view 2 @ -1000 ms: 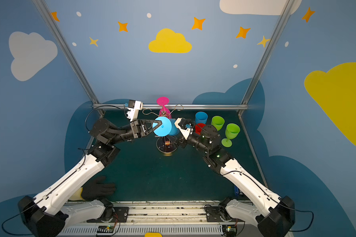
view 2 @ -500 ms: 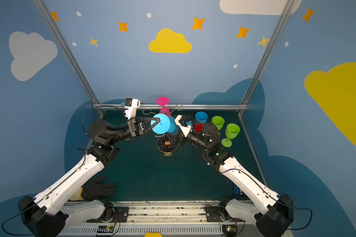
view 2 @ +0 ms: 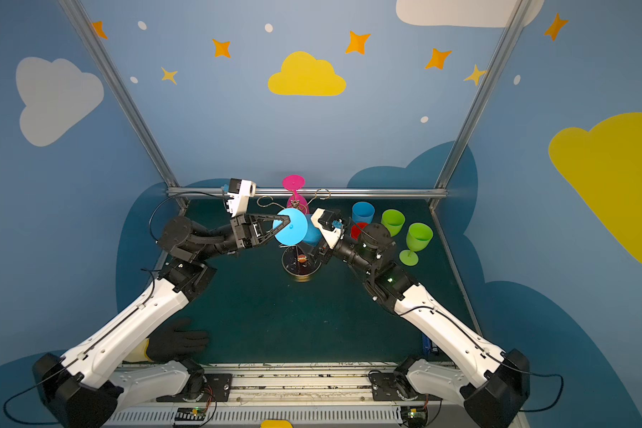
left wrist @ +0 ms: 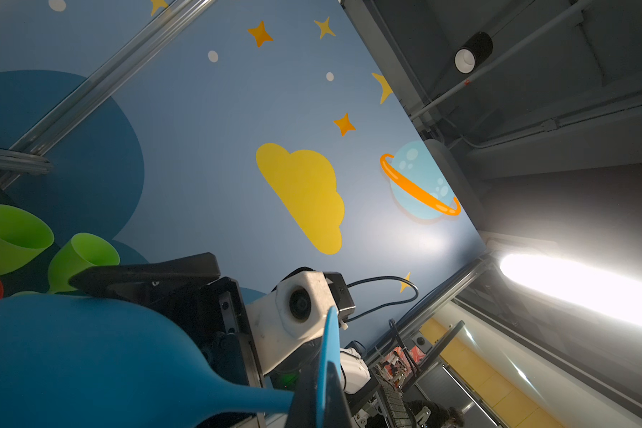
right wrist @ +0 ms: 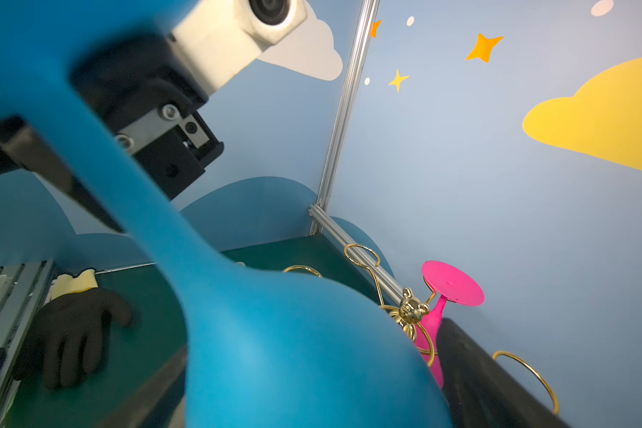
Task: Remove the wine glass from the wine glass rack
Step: 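Close the left gripper on the blue glass's foot while the right gripper draws back, then close the right gripper on the blue glass's bowl beside the left gripper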
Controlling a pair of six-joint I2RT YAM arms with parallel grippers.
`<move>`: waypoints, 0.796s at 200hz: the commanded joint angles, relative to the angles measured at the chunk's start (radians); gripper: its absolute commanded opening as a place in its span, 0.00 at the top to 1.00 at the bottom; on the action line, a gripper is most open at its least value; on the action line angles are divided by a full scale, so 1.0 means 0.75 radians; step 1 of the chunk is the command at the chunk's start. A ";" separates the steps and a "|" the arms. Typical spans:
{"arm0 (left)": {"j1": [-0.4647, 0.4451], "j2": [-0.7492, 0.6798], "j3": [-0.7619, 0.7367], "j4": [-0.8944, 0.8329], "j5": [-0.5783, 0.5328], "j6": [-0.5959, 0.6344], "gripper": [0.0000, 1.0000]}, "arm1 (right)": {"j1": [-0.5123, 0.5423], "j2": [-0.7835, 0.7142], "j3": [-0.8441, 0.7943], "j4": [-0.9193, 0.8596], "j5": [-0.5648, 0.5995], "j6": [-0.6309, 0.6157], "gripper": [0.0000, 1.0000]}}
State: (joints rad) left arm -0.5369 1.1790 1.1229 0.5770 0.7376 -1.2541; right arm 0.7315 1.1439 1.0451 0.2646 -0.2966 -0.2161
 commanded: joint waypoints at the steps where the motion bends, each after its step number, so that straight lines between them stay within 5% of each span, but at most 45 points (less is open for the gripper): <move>1: -0.004 -0.011 0.020 0.067 0.021 -0.001 0.97 | 0.012 -0.010 0.000 -0.013 0.020 -0.004 0.11; 43: -0.004 -0.027 0.020 0.038 0.011 0.039 0.97 | 0.013 -0.010 0.006 -0.051 0.004 0.032 0.16; 107: -0.002 -0.070 0.028 -0.089 -0.053 0.224 0.93 | 0.051 -0.096 -0.019 -0.096 -0.020 0.077 0.50; 159: 0.002 -0.142 -0.020 -0.189 -0.160 0.482 0.31 | 0.079 -0.153 0.070 -0.333 0.083 0.127 0.58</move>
State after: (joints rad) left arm -0.5385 1.1152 1.1194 0.4789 0.6720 -1.0462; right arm 0.7837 1.0565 1.0355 0.1314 -0.2829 -0.1619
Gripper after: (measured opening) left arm 0.608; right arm 0.755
